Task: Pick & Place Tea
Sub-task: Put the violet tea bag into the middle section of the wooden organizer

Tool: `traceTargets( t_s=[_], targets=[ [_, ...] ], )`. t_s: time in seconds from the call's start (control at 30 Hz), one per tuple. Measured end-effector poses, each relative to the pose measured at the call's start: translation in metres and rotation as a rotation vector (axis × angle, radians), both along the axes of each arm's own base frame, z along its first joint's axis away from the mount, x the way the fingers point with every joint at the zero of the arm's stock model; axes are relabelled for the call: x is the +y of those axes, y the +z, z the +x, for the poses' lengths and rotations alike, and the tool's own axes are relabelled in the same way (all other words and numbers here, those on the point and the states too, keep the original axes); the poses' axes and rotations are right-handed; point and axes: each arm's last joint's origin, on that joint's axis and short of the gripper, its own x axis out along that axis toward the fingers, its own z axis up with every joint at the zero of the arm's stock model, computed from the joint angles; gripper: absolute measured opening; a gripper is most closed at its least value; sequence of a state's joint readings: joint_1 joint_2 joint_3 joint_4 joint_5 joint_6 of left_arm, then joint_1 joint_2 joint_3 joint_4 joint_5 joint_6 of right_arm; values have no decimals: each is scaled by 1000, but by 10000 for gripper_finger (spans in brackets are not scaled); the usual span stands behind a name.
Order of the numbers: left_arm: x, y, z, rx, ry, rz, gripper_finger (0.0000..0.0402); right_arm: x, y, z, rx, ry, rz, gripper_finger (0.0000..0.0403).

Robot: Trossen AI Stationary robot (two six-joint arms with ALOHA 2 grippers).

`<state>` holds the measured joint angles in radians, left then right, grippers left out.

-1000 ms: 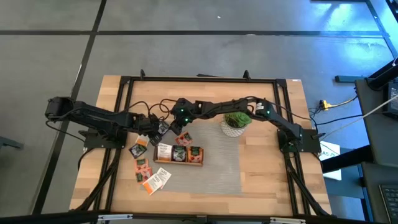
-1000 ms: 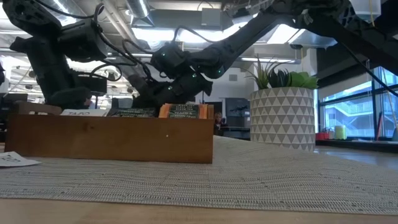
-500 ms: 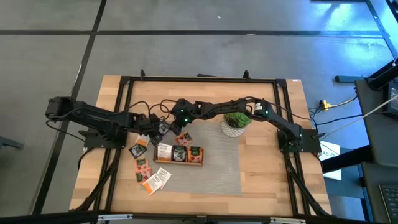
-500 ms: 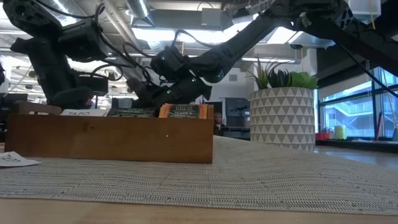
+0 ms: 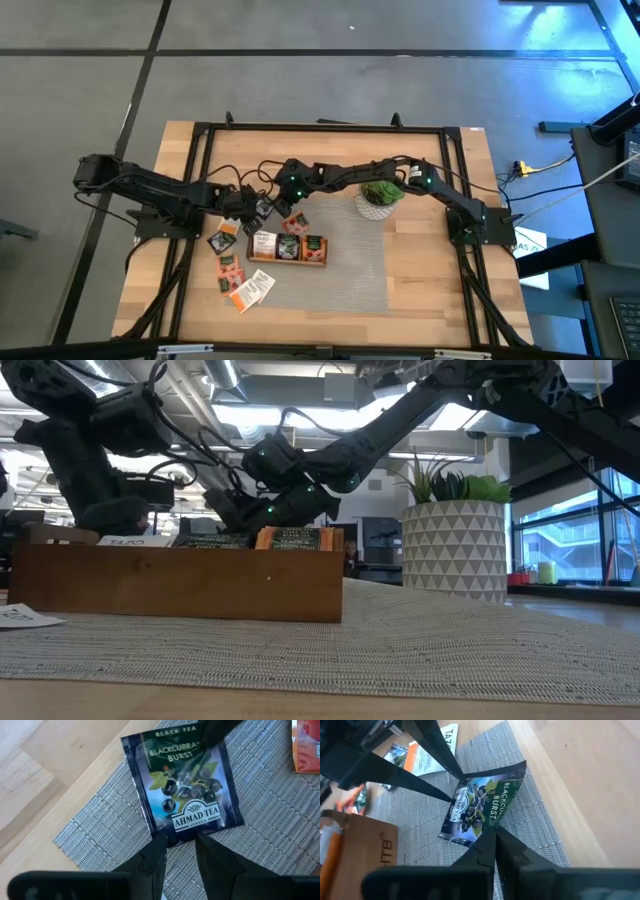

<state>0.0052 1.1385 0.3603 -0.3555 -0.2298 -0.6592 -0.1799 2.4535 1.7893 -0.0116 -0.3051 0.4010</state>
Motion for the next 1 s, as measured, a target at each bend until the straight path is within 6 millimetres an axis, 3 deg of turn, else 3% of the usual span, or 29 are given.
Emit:
traceTargets(
  t_s=[0.23, 0.6, 0.73, 1.0],
  targets=[
    [-1, 1, -2, 21, -69, 12, 100, -1, 8, -2, -7, 34, -102, 5],
    [-1, 18, -12, -55, -147, -71, 99, 5, 95, -26, 0, 91, -347, 3],
    [-2, 24, -18, -71, -178, -67, 98, 30, 124, -40, 38, 159, -365, 2],
    [-1, 29, -19, -112, -179, -32, 102, 100, 154, -64, 139, 233, -410, 2]
  ],
)
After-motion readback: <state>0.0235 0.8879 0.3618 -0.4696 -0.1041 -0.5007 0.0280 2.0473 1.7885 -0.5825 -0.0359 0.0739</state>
